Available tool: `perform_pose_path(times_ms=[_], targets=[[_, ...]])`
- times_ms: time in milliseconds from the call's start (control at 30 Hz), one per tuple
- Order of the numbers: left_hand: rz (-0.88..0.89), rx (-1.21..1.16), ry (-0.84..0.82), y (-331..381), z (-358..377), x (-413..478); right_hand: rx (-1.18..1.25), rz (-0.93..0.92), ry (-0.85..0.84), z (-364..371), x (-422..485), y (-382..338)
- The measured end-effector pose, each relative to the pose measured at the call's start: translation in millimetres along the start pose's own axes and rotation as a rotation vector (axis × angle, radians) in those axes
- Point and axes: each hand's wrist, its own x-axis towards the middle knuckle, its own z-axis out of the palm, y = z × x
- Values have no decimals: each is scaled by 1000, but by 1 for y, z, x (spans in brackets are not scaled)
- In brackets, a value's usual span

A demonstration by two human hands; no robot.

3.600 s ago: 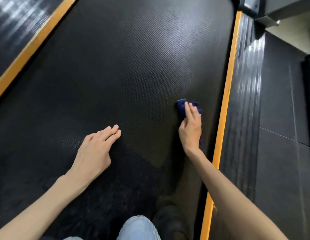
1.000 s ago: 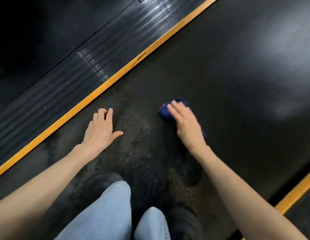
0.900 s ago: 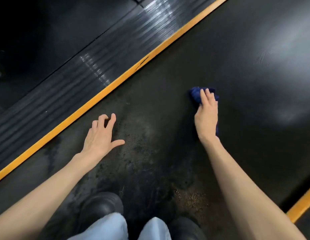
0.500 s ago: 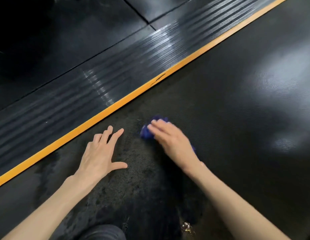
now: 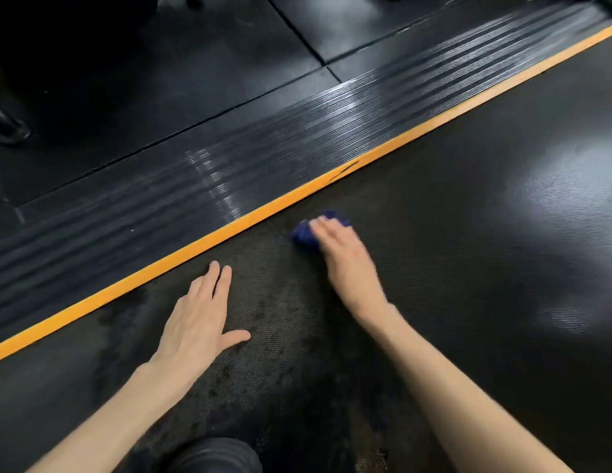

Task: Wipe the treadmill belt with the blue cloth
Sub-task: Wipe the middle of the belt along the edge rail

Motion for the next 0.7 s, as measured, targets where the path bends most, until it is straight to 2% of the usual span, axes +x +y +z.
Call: perform_pose_path(times_ms=[100,133,167,233,367,400,467,533,633,700], targets=[[21,11,-12,-1,-1,4,-104,528,241,-34,24,61],[22,15,-10,-2,-1,4,-103,631,263,-36,30,57],[20,7,-7,-1,-2,4,-88,657,264,-31,34,41],[16,-17,9,-2,-1,4,-47,488,184,-13,29,-10],[18,-97,53,-8,4,-1,72,-83,-147,36,-36,-104],[16,-124,63,-9,4,-2,81,-171,-195,36,-46,-104],[22,-128,70,-9,4,-3,41,-231,-156,19,-40,-71],[27,-108,65,-10,3,-2,-9,-51,-26,-4,-18,-20],[-4,-122,32,-10,3,1,-81,389,109,-38,18,57],[-29,-140,23,-11,3,3,-70,588,163,-42,36,61]])
